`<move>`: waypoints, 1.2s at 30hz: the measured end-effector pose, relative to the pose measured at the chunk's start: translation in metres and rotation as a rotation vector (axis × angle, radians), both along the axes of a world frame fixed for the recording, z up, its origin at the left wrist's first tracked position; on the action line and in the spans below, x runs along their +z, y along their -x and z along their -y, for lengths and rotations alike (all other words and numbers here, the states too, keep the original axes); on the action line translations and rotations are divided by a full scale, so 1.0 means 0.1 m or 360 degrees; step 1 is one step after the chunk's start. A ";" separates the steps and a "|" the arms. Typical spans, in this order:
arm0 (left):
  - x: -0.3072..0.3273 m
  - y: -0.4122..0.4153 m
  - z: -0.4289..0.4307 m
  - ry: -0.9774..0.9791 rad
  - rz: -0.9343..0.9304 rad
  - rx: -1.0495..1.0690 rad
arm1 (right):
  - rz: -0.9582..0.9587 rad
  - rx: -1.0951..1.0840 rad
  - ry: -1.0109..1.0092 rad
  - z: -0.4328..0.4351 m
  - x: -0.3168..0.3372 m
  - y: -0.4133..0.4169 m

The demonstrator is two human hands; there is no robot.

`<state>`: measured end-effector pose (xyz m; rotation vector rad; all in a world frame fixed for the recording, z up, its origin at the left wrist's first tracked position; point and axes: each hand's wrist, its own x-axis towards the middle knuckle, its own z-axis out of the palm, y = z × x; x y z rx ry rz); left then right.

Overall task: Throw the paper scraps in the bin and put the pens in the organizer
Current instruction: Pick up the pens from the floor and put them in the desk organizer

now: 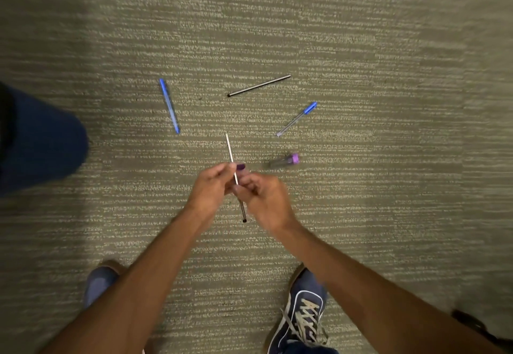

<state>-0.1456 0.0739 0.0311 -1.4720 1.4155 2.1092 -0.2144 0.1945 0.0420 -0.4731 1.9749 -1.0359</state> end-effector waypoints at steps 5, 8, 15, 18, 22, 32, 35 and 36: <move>-0.19 0.02 0.39 0.0154 -0.0003 0.0362 | 0.0149 -0.0201 -0.0080 0.33 -0.34 0.39; -0.38 -0.01 0.60 0.0199 -0.0059 0.0483 | 0.0171 -0.0580 -0.0130 0.63 -0.72 0.84; -0.79 -0.07 0.74 0.0261 -0.0021 0.0443 | 0.0031 -0.1157 -0.0583 1.42 -1.30 1.72; -0.81 -0.09 0.77 0.0230 -0.0031 0.0419 | 0.0090 -0.1108 -0.0646 1.51 -1.42 1.86; -0.66 -0.09 0.83 0.0101 -0.0030 0.0530 | 0.0108 -0.1077 -0.0653 1.55 -1.35 1.86; -0.06 -0.02 0.86 -0.0058 -0.0056 0.0595 | 0.0460 0.0095 -0.0246 1.20 -0.12 0.81; 0.11 -0.01 0.79 -0.0183 -0.0072 0.0507 | 0.0421 0.0255 -0.0209 1.08 0.12 0.50; 0.15 -0.02 0.76 -0.0225 -0.0072 0.0492 | 0.0393 0.0244 -0.0198 1.04 0.17 0.42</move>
